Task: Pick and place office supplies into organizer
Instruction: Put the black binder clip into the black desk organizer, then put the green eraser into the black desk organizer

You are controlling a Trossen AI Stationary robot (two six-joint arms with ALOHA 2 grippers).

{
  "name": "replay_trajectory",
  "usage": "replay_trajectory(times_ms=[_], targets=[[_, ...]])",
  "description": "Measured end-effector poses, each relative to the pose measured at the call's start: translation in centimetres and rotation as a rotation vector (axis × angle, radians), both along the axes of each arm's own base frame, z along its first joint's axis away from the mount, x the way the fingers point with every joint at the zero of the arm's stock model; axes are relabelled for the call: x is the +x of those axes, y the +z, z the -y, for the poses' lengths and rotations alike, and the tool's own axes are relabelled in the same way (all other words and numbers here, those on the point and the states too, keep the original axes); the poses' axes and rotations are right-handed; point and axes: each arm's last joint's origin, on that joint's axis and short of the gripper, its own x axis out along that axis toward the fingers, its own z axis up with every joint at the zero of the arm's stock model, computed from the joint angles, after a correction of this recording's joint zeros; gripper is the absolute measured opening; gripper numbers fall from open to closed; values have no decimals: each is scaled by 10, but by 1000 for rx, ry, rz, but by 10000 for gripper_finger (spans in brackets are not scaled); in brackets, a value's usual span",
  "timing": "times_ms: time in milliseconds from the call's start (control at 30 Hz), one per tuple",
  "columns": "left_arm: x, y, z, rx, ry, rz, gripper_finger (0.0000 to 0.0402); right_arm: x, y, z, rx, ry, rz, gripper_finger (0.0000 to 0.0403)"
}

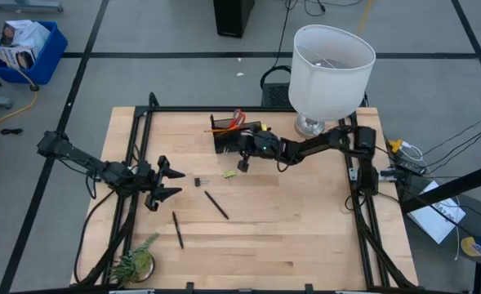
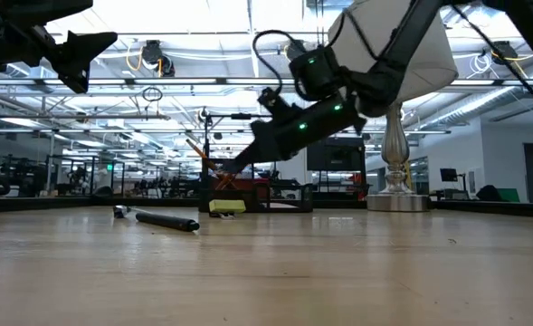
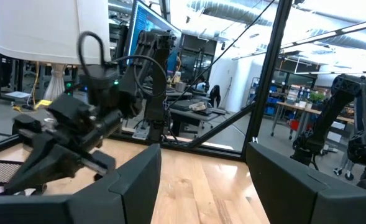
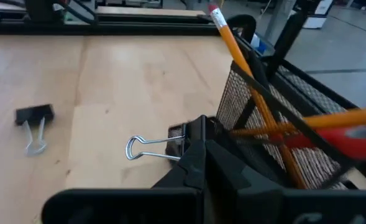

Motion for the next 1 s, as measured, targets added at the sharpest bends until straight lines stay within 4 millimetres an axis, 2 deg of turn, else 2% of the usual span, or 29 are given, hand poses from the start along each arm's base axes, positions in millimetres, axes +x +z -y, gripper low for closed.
replay_trajectory(times_ms=[133,267,567,700,833,1000], targets=[[0,0,0,0,0,1,244,9,-8,6,20,-34,-2,0],[0,0,0,0,0,-1,244,9,-17,11,-17,-155,-38,0],[0,0,0,0,0,-1,244,8,-15,13,-34,-187,-32,6],[0,0,0,0,0,0,244,8,-16,12,-31,-188,-46,34],[0,0,0,0,0,0,244,9,-16,10,-32,-175,-41,79],[0,0,0,0,0,-1,244,14,-16,-8,10,-1,-33,132]])
